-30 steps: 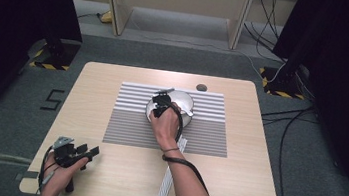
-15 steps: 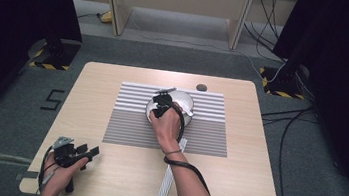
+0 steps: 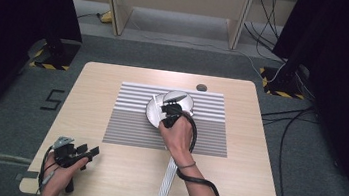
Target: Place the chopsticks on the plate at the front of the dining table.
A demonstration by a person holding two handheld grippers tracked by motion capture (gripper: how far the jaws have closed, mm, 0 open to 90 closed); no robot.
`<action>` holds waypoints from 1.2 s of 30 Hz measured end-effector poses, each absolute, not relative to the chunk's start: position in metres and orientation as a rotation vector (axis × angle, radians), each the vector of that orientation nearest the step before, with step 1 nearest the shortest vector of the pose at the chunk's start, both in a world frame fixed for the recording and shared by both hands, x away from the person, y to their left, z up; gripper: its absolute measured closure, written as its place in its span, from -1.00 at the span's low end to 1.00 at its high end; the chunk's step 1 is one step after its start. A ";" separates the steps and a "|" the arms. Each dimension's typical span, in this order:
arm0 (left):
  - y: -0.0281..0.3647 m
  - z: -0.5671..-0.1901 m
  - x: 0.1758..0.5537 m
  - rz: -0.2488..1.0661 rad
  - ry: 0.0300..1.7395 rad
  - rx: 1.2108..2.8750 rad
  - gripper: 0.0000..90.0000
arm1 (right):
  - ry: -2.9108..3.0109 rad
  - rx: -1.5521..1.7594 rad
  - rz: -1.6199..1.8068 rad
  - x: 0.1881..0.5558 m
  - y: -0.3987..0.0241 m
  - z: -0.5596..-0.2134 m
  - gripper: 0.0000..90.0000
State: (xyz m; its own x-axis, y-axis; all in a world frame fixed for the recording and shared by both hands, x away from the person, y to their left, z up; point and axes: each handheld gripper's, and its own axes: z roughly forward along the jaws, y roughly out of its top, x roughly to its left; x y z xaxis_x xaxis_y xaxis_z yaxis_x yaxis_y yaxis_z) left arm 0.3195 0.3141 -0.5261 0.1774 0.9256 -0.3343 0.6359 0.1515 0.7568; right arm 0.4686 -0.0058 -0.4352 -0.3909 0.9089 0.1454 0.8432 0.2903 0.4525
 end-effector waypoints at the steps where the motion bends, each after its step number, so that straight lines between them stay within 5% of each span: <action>1: 0.314 -0.526 0.320 0.411 1.540 1.566 -0.08 | 2.412 1.648 0.697 0.467 -0.008 -0.436 0.77; 36: 0.314 -0.526 0.319 0.411 1.541 1.565 -0.08 | 2.495 1.649 0.449 0.428 -0.012 -0.463 0.78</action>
